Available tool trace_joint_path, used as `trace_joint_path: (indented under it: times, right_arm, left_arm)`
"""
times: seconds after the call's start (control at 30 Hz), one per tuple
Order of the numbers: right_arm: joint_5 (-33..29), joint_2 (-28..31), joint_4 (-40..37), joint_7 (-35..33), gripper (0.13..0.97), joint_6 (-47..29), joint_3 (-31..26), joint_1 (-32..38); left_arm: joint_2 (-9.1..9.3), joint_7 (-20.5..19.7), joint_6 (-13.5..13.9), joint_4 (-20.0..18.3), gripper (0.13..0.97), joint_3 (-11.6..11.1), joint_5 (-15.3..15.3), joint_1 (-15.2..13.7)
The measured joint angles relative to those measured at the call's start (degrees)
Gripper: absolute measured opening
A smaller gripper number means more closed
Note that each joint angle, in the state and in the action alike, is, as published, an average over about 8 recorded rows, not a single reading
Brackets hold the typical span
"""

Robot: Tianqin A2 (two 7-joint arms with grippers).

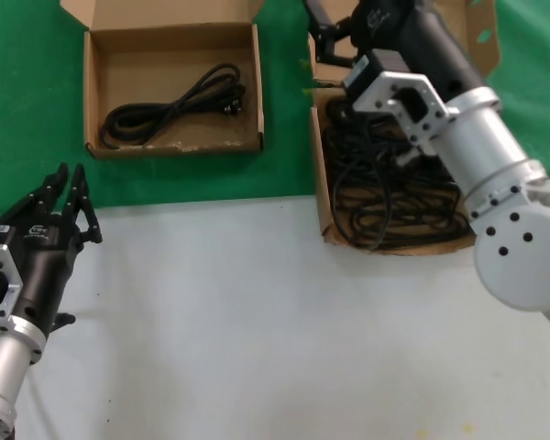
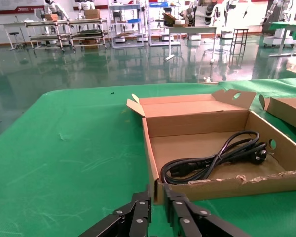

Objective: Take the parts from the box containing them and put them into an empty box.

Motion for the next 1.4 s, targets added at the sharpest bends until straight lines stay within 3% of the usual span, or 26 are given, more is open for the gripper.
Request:
trace_joint_path:
  times: [0.23, 0.53, 1.1, 1.4]
  right_arm:
    - [2.38, -0.6, 0.89, 0.94, 0.958, -1.43, 3.28, -3.64]
    - [5.96, -1.48, 2.22, 2.37, 0.966, -3.59, 8.19, -9.07]
    - [12.81, -3.18, 4.77, 5.08, 0.966, -7.71, 17.63, -19.49]
    - [16.43, -4.08, 6.11, 6.51, 0.966, -9.89, 22.59, -24.95]
  left_arm:
    - [0.02, 0.03, -0.08, -0.02, 0.208, -0.04, -0.02, 0.08]
    - [0.05, 0.07, -0.21, -0.05, 0.332, -0.11, -0.04, 0.19]
    - [0.12, 0.14, -0.44, -0.12, 0.728, -0.23, -0.08, 0.42]
    - [0.15, 0.18, -0.56, -0.15, 0.871, -0.29, -0.1, 0.53]
